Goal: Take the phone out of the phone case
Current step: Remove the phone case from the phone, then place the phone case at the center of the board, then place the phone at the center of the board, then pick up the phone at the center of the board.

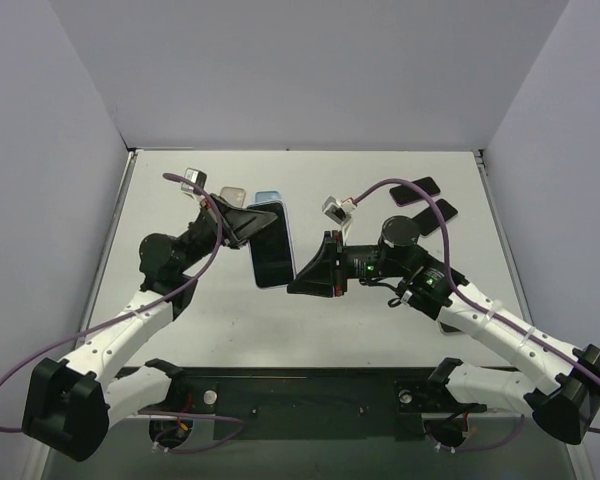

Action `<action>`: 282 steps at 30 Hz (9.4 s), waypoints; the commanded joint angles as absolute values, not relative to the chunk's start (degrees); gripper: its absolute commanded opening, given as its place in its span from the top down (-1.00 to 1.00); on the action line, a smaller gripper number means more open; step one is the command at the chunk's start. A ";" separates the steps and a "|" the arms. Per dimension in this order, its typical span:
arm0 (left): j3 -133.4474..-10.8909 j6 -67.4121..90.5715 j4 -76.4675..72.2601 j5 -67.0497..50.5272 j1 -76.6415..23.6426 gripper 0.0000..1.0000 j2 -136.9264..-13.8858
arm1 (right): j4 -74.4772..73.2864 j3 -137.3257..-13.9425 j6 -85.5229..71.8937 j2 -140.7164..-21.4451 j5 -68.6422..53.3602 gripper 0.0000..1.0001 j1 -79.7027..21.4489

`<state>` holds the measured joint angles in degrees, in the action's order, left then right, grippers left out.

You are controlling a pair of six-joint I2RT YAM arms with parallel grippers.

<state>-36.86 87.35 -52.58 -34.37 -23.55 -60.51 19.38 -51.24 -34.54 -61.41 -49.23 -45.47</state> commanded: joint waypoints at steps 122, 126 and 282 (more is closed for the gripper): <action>-42.10 85.07 -56.67 -30.67 -18.37 1.00 -67.85 | 5.14 -53.26 -44.10 -53.18 -15.71 -0.30 -51.68; -41.22 86.57 -57.83 -29.62 -18.37 1.00 -68.82 | 16.06 -52.03 -56.58 -55.71 -19.07 0.04 -51.42; -44.56 32.87 23.38 -2.98 -26.98 -0.67 -49.04 | -28.64 -51.69 -33.04 -81.66 -1.23 -0.72 22.76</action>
